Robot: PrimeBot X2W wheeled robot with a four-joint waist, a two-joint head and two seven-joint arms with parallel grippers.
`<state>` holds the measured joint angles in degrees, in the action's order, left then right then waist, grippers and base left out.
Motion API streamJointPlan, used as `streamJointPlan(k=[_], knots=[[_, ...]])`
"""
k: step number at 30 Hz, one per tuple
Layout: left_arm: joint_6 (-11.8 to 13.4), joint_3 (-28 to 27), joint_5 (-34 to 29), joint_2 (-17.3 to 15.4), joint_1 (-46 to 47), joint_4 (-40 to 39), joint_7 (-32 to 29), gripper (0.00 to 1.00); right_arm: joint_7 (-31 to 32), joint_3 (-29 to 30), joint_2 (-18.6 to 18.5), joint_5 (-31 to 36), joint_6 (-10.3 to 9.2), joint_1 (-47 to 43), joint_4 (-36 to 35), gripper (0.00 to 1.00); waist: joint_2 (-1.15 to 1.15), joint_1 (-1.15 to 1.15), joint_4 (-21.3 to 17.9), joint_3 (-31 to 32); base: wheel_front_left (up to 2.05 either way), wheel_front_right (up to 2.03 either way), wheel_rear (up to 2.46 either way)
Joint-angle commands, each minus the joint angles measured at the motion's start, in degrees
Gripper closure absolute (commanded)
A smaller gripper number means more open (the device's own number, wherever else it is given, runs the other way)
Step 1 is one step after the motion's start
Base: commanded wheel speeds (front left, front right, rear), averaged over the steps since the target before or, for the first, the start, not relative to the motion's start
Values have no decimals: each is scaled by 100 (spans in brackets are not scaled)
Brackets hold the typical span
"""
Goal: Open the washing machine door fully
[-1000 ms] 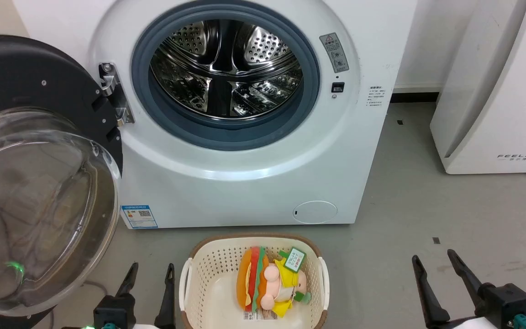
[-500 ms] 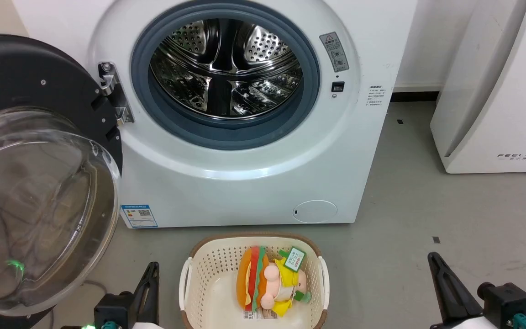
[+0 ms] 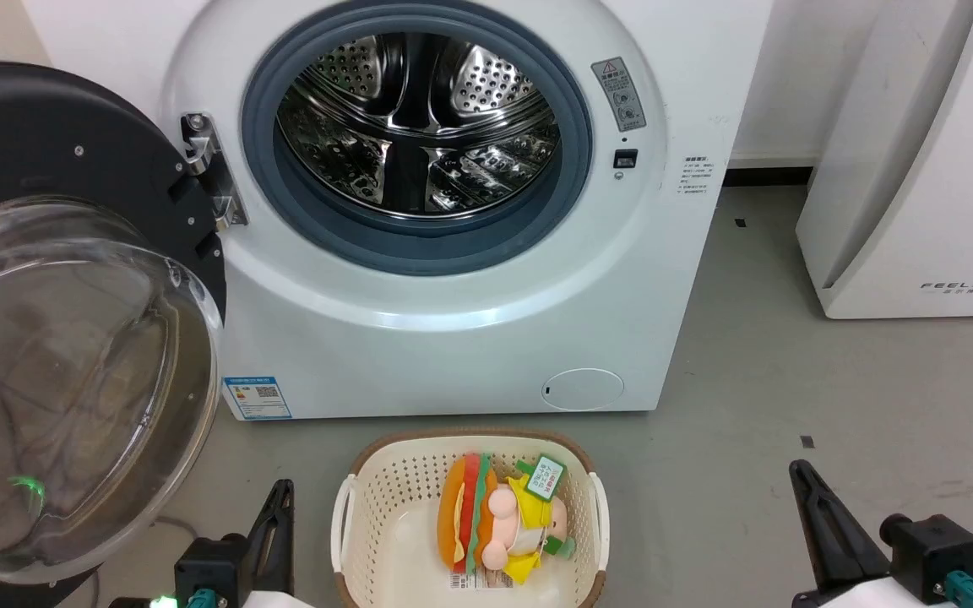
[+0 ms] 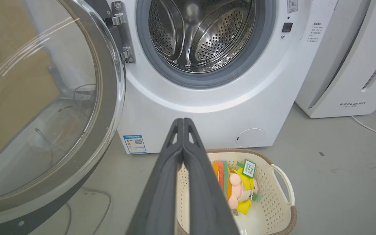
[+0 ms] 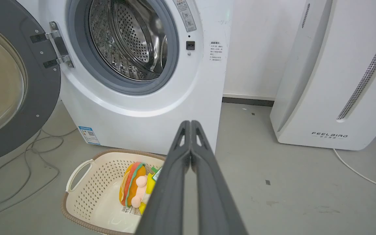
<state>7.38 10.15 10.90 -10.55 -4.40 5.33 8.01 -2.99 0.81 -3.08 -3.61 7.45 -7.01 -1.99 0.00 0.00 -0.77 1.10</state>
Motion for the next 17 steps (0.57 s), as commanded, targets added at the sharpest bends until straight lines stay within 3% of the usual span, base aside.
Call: streamJointPlan(k=[1,17], knots=[[-32,-47,-54,30,94,-40,-35,100,17,-12,5,41,1,99,16,100,0,0,1,-2,0,0,0],[-147,-206,-224,150,151,-121,-160,100,63,-23,7,93,1,198,46,100,0,0,14,-19,0,0,0]])
